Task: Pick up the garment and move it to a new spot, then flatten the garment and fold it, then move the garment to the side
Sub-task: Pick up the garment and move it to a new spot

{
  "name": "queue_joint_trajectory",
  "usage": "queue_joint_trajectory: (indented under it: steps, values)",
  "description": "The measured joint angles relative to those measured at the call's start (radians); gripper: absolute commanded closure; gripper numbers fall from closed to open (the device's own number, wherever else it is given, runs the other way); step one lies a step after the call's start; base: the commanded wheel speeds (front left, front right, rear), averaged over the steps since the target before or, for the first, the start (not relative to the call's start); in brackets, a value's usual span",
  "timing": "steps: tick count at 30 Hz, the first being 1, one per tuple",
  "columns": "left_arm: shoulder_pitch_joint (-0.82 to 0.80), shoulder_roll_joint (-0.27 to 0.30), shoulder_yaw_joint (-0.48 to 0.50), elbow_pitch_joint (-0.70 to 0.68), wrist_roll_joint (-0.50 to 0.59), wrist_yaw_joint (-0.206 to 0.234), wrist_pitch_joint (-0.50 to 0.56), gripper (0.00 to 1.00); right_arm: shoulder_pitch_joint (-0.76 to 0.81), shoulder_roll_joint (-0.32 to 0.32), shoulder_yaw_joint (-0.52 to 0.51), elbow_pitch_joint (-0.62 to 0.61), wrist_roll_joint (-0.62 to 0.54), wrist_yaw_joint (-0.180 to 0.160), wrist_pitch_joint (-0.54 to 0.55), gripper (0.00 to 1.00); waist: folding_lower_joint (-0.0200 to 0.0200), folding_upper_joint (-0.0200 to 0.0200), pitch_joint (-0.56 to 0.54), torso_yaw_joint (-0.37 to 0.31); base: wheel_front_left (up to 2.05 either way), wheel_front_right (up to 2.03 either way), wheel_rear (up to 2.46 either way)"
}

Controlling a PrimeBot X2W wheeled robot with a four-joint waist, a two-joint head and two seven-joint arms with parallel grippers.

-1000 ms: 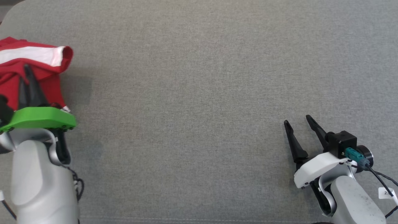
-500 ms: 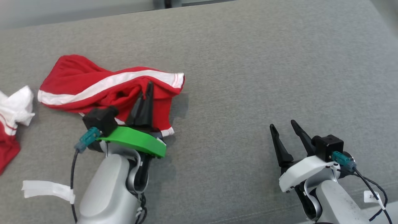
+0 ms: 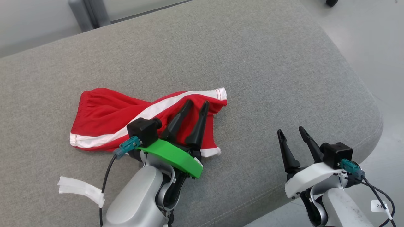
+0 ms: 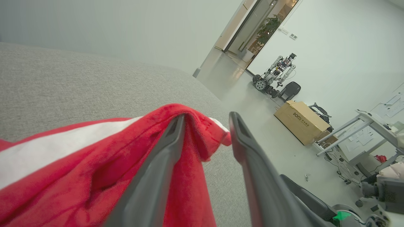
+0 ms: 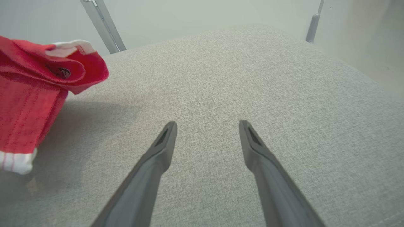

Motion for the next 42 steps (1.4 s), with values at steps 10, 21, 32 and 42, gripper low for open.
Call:
queue_joint_trajectory:
  steps: [10, 21, 32, 42]
  values:
    - [0.055, 0.002, 0.162, -0.008, 0.124, 0.024, 0.000, 0.00, 0.002, 0.004, -0.004, -0.011, -0.001, 0.000, 0.000, 0.00, 0.0000, 0.0000, -0.006, 0.082, 0.00, 0.00, 0.00]
    - [0.166, 0.003, 0.403, -0.012, 0.356, 0.079, 0.000, 0.00, 0.026, 0.004, -0.017, -0.024, -0.016, 0.000, 0.000, 0.00, 0.0000, 0.0000, -0.068, 0.203, 0.00, 0.00, 0.00]
    - [0.358, 0.002, 0.559, -0.046, 0.568, 0.092, 0.000, 0.00, 0.084, 0.006, -0.067, -0.045, -0.058, 0.000, 0.000, 0.00, 0.0000, 0.0000, -0.166, 0.261, 0.00, 0.00, 0.00]
    - [0.482, 0.002, 0.583, -0.080, 0.627, 0.092, 0.000, 0.00, 0.144, 0.008, -0.130, -0.070, -0.075, 0.000, 0.000, 0.00, 0.0000, 0.0000, -0.237, 0.284, 0.00, 0.00, 0.00]
